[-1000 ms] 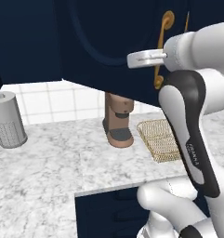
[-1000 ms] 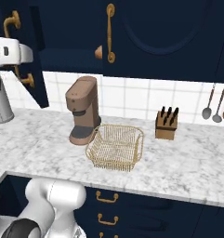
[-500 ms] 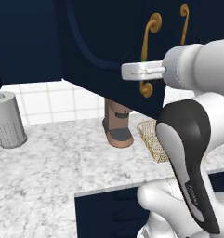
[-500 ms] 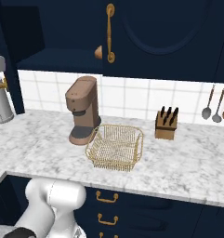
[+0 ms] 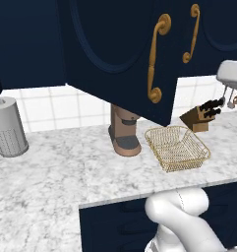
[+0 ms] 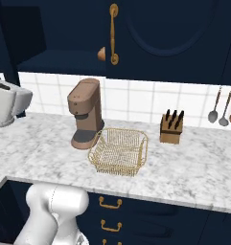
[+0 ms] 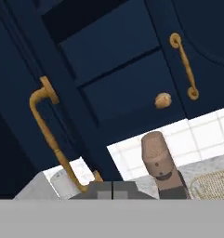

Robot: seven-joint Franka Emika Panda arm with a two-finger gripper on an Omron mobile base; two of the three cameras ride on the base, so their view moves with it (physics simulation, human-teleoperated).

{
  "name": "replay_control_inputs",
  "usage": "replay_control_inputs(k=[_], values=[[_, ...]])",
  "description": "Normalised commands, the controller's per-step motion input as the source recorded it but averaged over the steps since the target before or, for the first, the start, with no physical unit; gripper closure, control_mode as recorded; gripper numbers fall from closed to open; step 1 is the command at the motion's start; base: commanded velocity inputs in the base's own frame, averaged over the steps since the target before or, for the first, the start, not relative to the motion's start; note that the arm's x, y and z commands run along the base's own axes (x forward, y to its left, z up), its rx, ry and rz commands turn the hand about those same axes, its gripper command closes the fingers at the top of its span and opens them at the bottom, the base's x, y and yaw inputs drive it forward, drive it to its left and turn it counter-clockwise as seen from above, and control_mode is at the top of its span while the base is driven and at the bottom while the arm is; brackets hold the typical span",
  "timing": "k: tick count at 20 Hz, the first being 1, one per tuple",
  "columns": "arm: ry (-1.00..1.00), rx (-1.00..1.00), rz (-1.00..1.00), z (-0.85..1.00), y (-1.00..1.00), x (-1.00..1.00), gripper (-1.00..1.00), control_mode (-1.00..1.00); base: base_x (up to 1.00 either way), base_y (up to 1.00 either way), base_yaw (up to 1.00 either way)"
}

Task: Open the cabinet, pick up the bread from the cabinet and place it in the basket. Then move the basket to the dining counter.

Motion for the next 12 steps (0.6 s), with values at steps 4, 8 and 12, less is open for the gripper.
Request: replay_control_inputs(k=[4, 8, 12], values=[[0.07, 0.70, 0.11, -0.04, -0.74, 0.01, 1.00, -1.00, 0.00, 0.00, 0.00], [0.11, 0.66, 0.27, -0.25, -0.14, 0.37, 1.00, -1.00, 0.00, 0.00, 0.00], [0.16, 0.56, 0.37, -0.25, 0.00, 0.52, 1.00, -1.00, 0.00, 0.00, 0.00]])
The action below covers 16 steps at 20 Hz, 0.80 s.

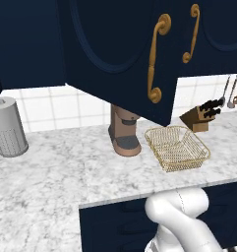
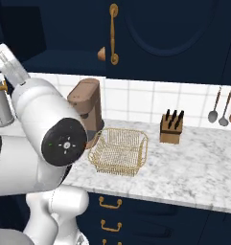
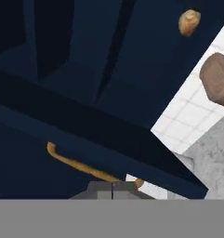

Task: Open the cabinet, pick up the bread from the cabinet and place it in the basket. Then move the basket to the dining counter.

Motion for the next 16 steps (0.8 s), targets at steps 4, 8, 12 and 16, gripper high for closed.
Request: replay_control_inputs(k=[4, 8, 12, 16], values=[[0.08, 0.39, 0.37, -0.10, 0.01, 0.53, 1.00, -1.00, 0.00, 0.00, 0.00], [0.04, 0.20, 0.22, -0.16, 0.16, 0.59, 1.00, -1.00, 0.00, 0.00, 0.00], [0.07, 0.08, 0.20, -0.21, 0.06, 0.60, 1.00, -1.00, 0.00, 0.00, 0.00], [0.00, 0.00, 0.06, -0.10, 0.66, 0.30, 1.00, -1.00, 0.00, 0.00, 0.00]])
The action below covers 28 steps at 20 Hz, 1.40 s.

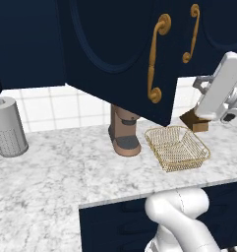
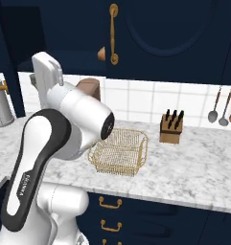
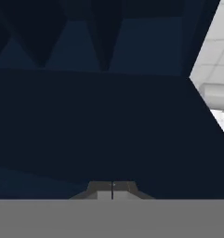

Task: Open the cabinet, pick up the bread from the cabinet and place it in the basket. Then move the basket to the dining counter.

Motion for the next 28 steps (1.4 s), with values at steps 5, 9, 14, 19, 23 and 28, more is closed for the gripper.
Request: replay_control_inputs(k=[5, 9, 14, 19, 23, 28], values=[[0.02, 0.04, 0.07, -0.01, 0.27, 0.35, 1.00, -1.00, 0.00, 0.00, 0.00], [0.04, 0.01, 0.22, 0.00, 0.39, 0.26, 1.00, -1.00, 0.00, 0.00, 0.00], [0.01, 0.00, 0.31, 0.00, 0.92, 0.10, 1.00, -1.00, 0.00, 0.00, 0.00], [0.00, 0.00, 0.32, 0.00, 1.00, -0.07, 1.00, -1.00, 0.00, 0.00, 0.00], [0.00, -0.01, 0.19, 0.00, 1.00, -0.32, 1.00, -1.00, 0.00, 0.00, 0.00], [0.01, 0.00, 0.01, 0.00, 0.96, -0.04, 1.00, -1.00, 0.00, 0.00, 0.00]])
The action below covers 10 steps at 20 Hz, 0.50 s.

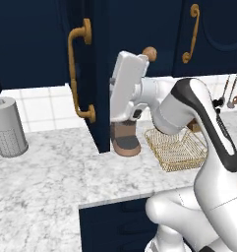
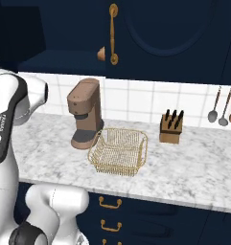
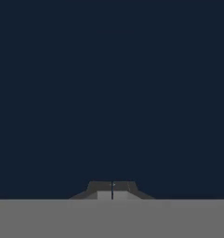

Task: Open the cabinet, pick up the bread from the cabinet and place it in the basket. Then move the basket to the dining counter.

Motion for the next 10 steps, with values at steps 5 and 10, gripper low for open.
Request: replay_control_inputs(k=[5, 10], values=[[-0.01, 0.00, -0.02, 0.00, 0.09, -0.19, 1.00, -1.00, 0.00, 0.00, 0.00], [-0.07, -0.09, 0.00, 0.51, -0.61, -0.40, 1.00, -1.00, 0.00, 0.00, 0.00]])
